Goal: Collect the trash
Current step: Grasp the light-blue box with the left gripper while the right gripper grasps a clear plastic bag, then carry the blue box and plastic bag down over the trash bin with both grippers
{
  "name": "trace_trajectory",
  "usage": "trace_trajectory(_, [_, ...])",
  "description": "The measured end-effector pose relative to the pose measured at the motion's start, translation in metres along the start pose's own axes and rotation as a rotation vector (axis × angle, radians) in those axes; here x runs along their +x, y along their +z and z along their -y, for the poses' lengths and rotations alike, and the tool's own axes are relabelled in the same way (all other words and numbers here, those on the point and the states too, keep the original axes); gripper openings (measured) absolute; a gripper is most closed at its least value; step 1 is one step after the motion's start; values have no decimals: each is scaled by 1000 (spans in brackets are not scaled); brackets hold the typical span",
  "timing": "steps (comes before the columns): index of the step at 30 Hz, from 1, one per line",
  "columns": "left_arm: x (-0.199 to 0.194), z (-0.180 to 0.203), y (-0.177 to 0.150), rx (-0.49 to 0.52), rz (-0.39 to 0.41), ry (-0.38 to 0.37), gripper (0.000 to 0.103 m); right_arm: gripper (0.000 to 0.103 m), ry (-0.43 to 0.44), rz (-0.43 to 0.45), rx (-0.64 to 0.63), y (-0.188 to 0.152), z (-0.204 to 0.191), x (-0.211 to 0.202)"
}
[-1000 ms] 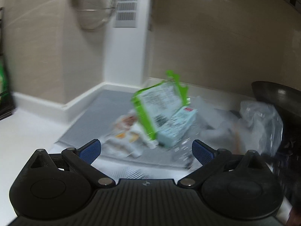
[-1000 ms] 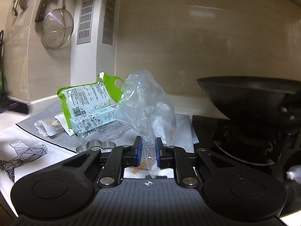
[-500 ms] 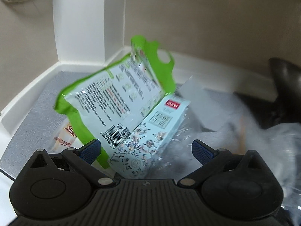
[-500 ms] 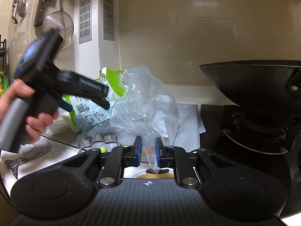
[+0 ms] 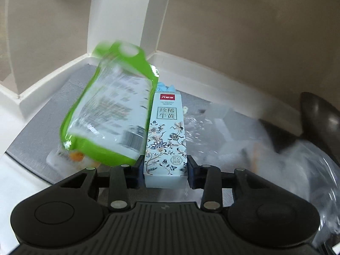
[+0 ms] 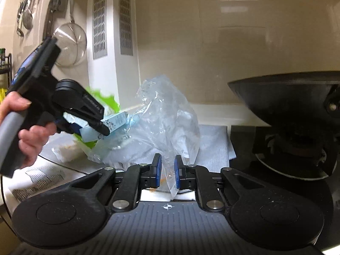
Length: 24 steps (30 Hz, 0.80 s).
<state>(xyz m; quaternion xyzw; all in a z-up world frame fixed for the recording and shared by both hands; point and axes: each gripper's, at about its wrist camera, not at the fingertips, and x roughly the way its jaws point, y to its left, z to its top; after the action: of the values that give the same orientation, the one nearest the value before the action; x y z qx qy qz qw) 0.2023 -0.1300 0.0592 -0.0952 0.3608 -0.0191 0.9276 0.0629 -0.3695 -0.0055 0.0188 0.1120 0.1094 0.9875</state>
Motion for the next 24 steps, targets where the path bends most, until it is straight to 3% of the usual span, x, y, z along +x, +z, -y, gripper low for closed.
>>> trace_trajectory(4, [-32,-7,-14,-10,7,-63,43,14,13,14,-1,4,-2,-7])
trace_trajectory(8, [-61,-11,-35,-20,33,-65,43,13,26,29,-3,5,-6,-15])
trace_trajectory(17, [-138,-21,-81,-7,175,15,43,11,64,107,-30,21,-25,-39])
trace_trajectory(24, [-183,-38,-104,-22,235,42,43,11,101,202,-81,31,-46,-66])
